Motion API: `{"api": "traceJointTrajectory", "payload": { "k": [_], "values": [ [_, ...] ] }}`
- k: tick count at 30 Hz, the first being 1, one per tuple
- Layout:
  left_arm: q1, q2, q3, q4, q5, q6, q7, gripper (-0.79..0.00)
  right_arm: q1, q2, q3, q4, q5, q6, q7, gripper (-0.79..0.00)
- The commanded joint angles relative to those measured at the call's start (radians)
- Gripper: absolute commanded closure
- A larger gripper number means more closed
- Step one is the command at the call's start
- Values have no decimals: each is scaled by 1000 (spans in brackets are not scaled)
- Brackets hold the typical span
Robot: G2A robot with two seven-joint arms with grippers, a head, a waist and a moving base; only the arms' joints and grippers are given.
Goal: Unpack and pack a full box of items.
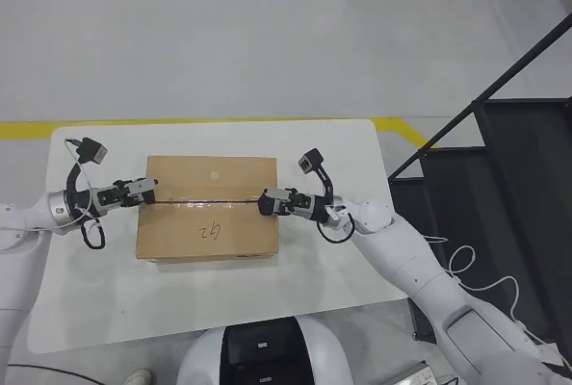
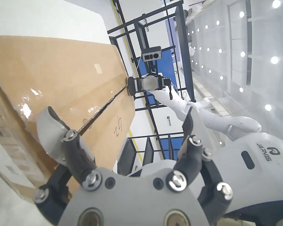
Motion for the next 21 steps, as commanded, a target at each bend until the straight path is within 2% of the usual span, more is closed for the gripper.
{"api": "traceJointTrajectory", "payload": {
  "k": [1,4,7,11,14,21],
  "values": [
    [11,4,-11,-5,0,17,-4,-785,7,-3,-1,11,0,-5,2,-785],
    [20,11,-24,-17,19,52,-23,-785,18,-8,1,23,5,-12,4,-785],
    [19,18,-32,-19,65,124,-35,-785,29,-11,8,38,1,-20,1,-785],
    [16,19,-25,-17,73,146,-28,-785,41,-12,35,48,-7,-62,-39,-785],
    [13,17,-19,-15,54,144,-38,-785,39,-7,75,46,-32,-131,-97,-785],
    [13,17,-19,-15,54,144,-38,-785,-7,54,220,77,-418,-251,-215,-785]
  ]
}}
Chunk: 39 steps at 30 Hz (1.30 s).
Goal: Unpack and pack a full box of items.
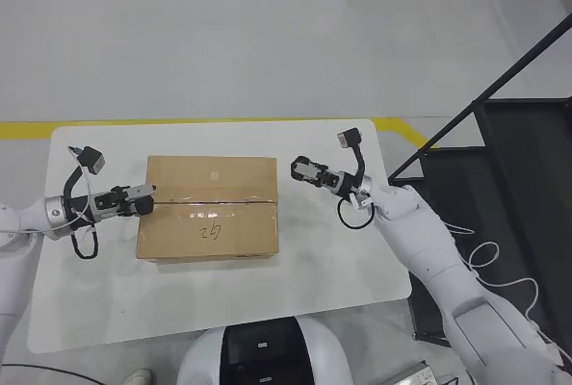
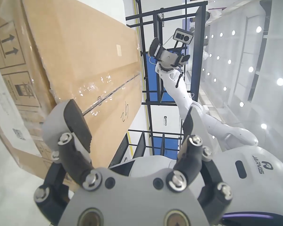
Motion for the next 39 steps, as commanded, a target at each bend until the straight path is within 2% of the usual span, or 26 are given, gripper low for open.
{"api": "traceJointTrajectory", "payload": {
  "k": [1,6,11,17,20,35,39],
  "values": [
    [0,0,0,0,0,0,0,-785,-32,15,45,-5,-93,-27,-50,-785],
    [0,0,0,0,0,0,0,-785,-110,62,160,-13,-332,-32,-118,-785],
    [0,0,0,0,0,0,0,-785,-182,111,269,-93,-623,-34,-128,-785],
    [0,0,0,0,0,0,0,-785,-235,133,296,-236,-966,30,-204,-785],
    [0,0,0,0,0,0,0,-785,-245,127,271,-255,-1009,76,-267,-785],
    [0,0,0,0,0,0,0,-785,-246,127,272,-252,-1013,85,-268,-785],
    [0,0,0,0,0,0,0,-785,-240,134,268,-250,-1160,167,-261,-785]
  ]
}}
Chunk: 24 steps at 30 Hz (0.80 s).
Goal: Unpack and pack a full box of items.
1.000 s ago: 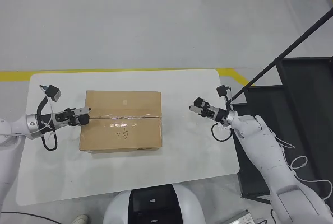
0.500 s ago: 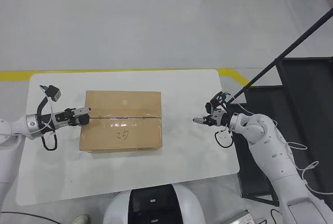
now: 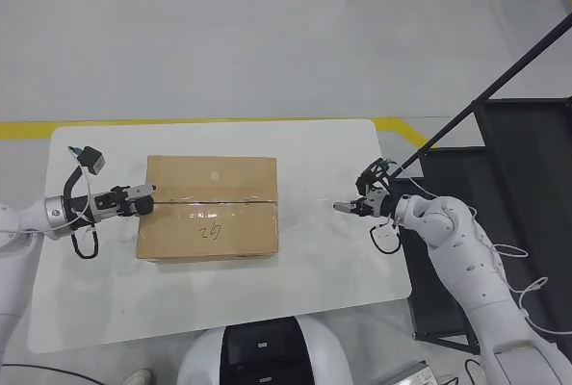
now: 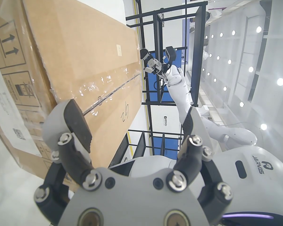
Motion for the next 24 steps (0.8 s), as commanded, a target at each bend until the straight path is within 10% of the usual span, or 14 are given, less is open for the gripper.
{"api": "traceJointTrajectory", "payload": {
  "k": [1,5,10,14,24],
  "values": [
    [0,0,0,0,0,0,0,-785,5,4,-6,3,-94,22,3,-785],
    [0,0,0,0,0,0,0,-785,12,6,-27,29,-211,68,-35,-785],
    [0,0,0,0,0,0,0,-785,29,-5,-82,60,-315,153,-107,-440],
    [0,0,0,0,0,0,0,-785,49,-20,-119,107,-321,234,-162,-376],
    [0,0,0,0,0,0,0,-785,109,-44,-194,220,-382,296,-205,-539]
  ]
}}
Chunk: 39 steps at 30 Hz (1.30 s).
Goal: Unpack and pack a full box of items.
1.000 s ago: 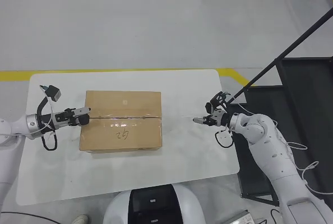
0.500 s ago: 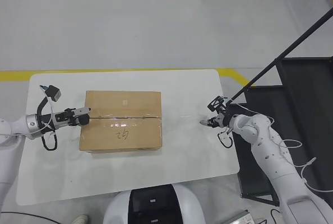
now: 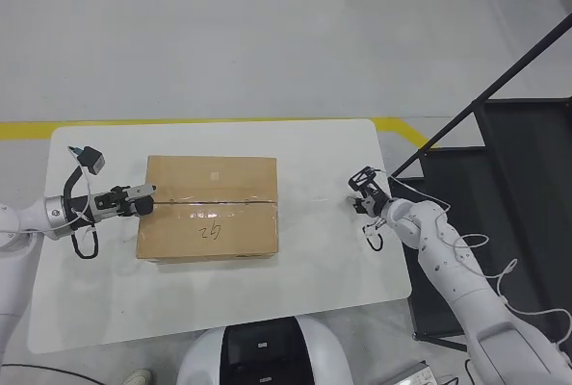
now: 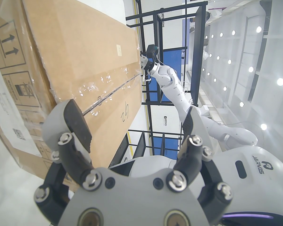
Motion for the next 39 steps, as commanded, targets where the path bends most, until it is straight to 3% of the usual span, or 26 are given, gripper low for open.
{"api": "traceJointTrajectory", "payload": {
  "k": [1,6,13,15,16,18,20,21,24,27,28,30,31,39],
  "values": [
    [0,0,0,0,0,0,0,-785,9,-2,-10,12,-17,-1,-1,-554],
    [0,0,0,0,0,0,0,-785,28,-9,-48,27,-82,2,2,-610],
    [0,0,0,0,0,0,0,-785,37,-17,-57,45,-75,12,-8,-588],
    [0,0,0,0,0,0,0,-785,39,-16,-41,43,-45,5,-13,-465],
    [0,0,0,0,0,0,0,-785,39,-15,-32,42,-33,-4,-13,-332],
    [0,0,0,0,0,0,0,-785,38,-9,-13,36,-19,-24,1,-163],
    [0,0,0,0,0,0,0,-785,35,-3,0,27,-27,-44,18,-95],
    [0,0,0,0,0,0,0,-785,33,0,6,26,-28,-54,27,-126],
    [0,0,0,0,0,0,0,-785,28,4,19,25,-23,-72,38,-317],
    [0,0,0,0,0,0,0,-785,22,5,30,18,16,-100,40,-425],
    [0,0,0,0,0,0,0,-785,20,5,37,18,39,-108,43,-576],
    [0,0,0,0,0,0,0,-785,21,7,40,10,36,-108,59,-751],
    [0,0,0,0,0,0,0,-785,20,6,44,9,50,-105,57,-785],
    [0,0,0,0,0,0,0,-785,43,-3,28,26,29,-17,56,-785]
  ]
}}
